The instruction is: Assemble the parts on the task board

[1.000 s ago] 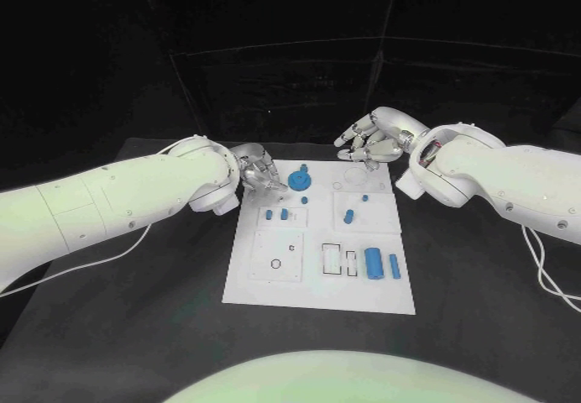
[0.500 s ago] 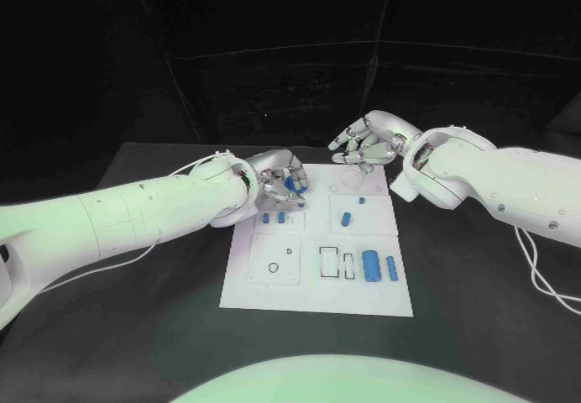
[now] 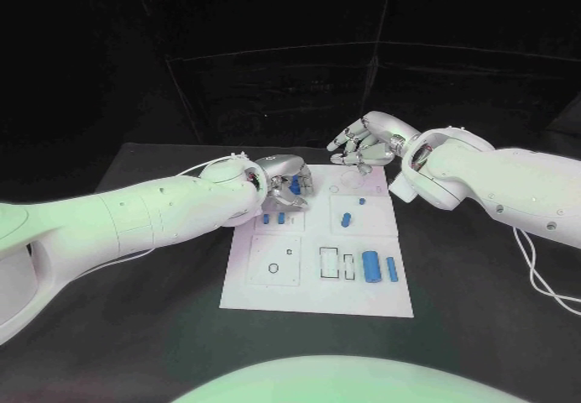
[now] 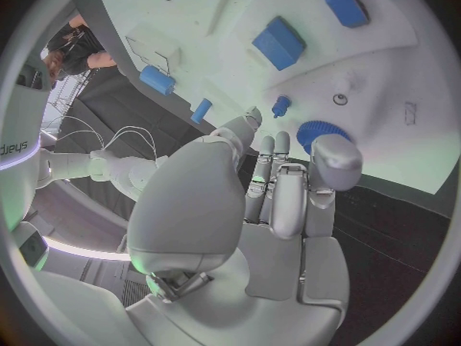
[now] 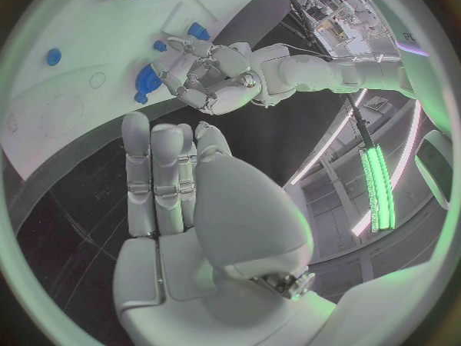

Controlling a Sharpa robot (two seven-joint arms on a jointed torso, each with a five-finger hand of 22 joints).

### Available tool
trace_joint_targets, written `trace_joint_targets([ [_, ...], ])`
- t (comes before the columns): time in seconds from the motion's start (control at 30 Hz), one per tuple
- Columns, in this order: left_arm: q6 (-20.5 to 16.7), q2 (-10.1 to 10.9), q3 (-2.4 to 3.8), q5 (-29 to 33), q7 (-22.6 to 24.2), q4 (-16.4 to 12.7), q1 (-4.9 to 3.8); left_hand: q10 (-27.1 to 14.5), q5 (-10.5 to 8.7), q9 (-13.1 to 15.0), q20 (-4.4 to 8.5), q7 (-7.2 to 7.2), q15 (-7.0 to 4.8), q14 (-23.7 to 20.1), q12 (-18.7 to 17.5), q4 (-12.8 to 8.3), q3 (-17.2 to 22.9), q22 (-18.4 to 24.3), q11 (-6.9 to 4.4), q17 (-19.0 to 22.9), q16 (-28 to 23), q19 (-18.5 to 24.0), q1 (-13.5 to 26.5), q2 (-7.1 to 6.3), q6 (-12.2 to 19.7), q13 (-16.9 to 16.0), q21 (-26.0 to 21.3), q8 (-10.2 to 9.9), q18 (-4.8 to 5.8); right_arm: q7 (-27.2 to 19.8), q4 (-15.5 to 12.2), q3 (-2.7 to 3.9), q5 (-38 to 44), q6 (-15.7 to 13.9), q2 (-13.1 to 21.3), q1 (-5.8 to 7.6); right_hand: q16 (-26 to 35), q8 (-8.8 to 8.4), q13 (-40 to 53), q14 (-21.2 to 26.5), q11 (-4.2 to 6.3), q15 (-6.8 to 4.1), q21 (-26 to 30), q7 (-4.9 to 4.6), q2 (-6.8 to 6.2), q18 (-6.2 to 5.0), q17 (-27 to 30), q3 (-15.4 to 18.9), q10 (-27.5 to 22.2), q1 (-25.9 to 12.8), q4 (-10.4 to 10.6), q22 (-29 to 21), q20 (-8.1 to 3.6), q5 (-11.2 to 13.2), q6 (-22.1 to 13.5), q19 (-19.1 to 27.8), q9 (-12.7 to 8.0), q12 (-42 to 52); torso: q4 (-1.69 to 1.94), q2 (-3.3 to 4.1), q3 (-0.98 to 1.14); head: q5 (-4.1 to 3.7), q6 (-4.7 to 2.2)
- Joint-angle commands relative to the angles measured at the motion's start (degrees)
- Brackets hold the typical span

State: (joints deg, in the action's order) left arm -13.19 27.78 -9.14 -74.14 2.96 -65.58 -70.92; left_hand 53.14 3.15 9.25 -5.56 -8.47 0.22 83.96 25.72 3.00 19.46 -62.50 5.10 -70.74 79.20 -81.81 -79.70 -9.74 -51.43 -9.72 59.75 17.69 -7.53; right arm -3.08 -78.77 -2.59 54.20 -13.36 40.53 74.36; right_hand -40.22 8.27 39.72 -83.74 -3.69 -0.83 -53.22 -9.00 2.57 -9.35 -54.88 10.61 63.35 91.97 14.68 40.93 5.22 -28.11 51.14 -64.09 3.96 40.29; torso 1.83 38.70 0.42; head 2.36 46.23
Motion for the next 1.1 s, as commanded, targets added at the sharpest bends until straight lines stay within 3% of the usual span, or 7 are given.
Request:
trace_joint_targets([
  [0.03,2.5,-0.5,0.02,-3.0,-0.5,0.6,-0.06,0.5,0.16,-0.3,-0.02,-0.02,-0.21,1.8,-0.3,-0.1,0.4,-0.2,-0.06,0.2,0.1,-0.4,-0.1,0.67,-0.7,0.4,0.4,-0.5,0.93,-0.6,-0.1,0.03,-0.2,0.3,-0.1,0.11,0.3,-0.19,-0.1,-0.6,0.11,-0.09,0.2,-0.05,-0.40,-0.13,0.0,-0.2,-0.3,0.1,0.0,-0.1,0.06,-0.2,0.4,0.4,-0.1,-0.3,-0.05,0.00,0.01,-0.11,0.04],
  [0.43,7.1,-1.3,0.02,-4.8,-3.5,1.6,-0.06,1.5,0.16,-1.1,0.12,0.19,-0.37,1.8,-1.1,-0.6,1.3,-0.5,-0.23,0.6,0.1,-0.6,-0.5,1.24,-2.0,1.6,0.7,-1.0,1.00,-0.6,-0.1,0.03,-0.2,0.3,-0.1,0.11,0.3,-0.19,-0.1,-0.6,0.11,-0.09,0.2,-0.05,-0.40,-0.13,0.0,-0.2,-0.3,0.1,0.0,-0.1,0.06,-0.2,0.4,0.4,-0.1,-0.3,0.07,-0.04,0.00,-0.15,0.23],
  [0.73,7.5,-1.7,0.03,-4.9,-4.5,2.0,-0.05,2.1,0.18,-1.5,0.17,0.19,-0.42,1.9,-1.5,-0.7,1.9,-0.7,-0.27,0.8,0.1,-0.6,-0.5,1.67,-2.6,2.3,0.8,-1.4,1.05,-0.6,0.0,0.03,-0.2,0.2,-0.1,0.11,0.3,-0.19,-0.1,-0.6,0.11,-0.09,0.2,-0.05,-0.40,-0.13,0.0,-0.2,-0.3,0.1,0.0,-0.1,0.06,-0.2,0.4,0.4,-0.1,-0.3,0.04,-0.03,-0.03,-0.20,0.27],
  [1.1,8.4,-2.1,0.03,-4.9,-5.1,2.4,-0.05,4.7,0.15,-2.6,0.44,0.51,-0.75,1.9,-2.3,-1.4,4.5,-1.0,-0.71,1.2,0.3,-0.7,-0.7,3.43,-4.9,3.9,0.9,-2.0,1.08,-0.6,0.1,0.03,-0.2,0.3,-0.2,0.11,0.3,-0.18,-0.1,-0.6,0.11,-0.09,0.2,-0.05,-0.44,-0.14,0.0,-0.4,-0.4,0.1,0.0,-0.1,0.07,-0.2,0.4,0.5,-0.1,-0.3,0.07,-0.04,-0.01,-0.21,0.38],
])
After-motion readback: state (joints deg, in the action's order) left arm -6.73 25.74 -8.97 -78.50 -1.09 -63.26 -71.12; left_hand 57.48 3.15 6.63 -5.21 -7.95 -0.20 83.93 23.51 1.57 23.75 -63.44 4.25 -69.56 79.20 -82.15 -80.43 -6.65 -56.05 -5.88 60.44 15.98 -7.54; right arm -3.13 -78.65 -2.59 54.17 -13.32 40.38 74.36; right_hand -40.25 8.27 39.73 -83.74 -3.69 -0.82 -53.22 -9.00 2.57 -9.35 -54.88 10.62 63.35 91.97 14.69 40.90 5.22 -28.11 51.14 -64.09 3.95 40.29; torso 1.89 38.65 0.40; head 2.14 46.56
